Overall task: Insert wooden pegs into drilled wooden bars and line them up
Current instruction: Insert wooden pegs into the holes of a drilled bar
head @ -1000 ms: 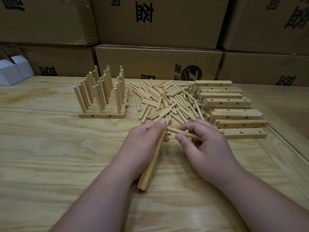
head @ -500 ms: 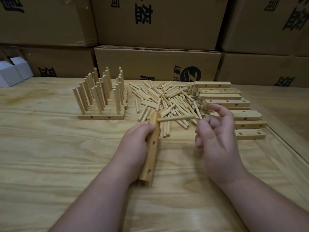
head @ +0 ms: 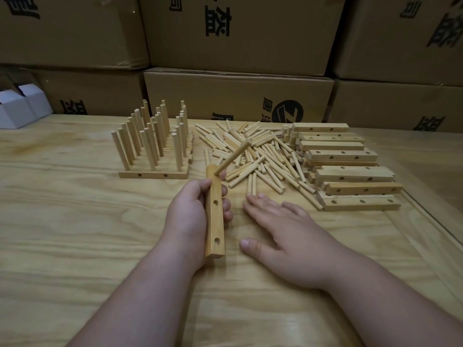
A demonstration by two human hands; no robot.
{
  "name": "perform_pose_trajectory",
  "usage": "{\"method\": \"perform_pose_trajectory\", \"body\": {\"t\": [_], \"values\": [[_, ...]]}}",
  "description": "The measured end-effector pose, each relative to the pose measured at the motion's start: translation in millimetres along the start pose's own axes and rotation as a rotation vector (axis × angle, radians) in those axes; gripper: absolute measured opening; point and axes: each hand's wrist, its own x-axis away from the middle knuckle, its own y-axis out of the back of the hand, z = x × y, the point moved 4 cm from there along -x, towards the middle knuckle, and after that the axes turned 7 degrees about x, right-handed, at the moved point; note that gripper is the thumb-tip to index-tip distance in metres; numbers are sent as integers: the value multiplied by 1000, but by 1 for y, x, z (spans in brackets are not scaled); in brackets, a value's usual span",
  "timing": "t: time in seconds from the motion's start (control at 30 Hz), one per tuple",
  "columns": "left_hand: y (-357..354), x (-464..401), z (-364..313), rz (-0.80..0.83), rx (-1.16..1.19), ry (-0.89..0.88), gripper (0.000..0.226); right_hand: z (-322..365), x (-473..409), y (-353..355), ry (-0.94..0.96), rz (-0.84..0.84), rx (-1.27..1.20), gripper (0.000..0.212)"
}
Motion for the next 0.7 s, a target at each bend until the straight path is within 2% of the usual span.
{"method": "perform_pose_trajectory", "body": {"t": [0.13,0.27,0.33,0.43,0.5,0.6,0.7], "values": [[0,0,0,2,8,-4,38,-3,3,12,-57,-201,-102,63],[-1,0,-1,-1,10,-2,37,0,1,8,-21,-153,-30,58],[-1,0,-1,-3,11,-5,37,1,1,9,-21,-190,-42,43],[-1,0,-1,-4,11,-11,37,-3,3,14,-84,-330,-98,19],[-2,0,-1,-5,16,-14,37,-7,3,16,-161,-377,-73,26],[-2,0,-1,-2,22,-13,38,-15,2,13,-321,-323,15,49],[-1,0,-1,2,52,-3,38,-18,2,14,-379,-312,16,36]]}}
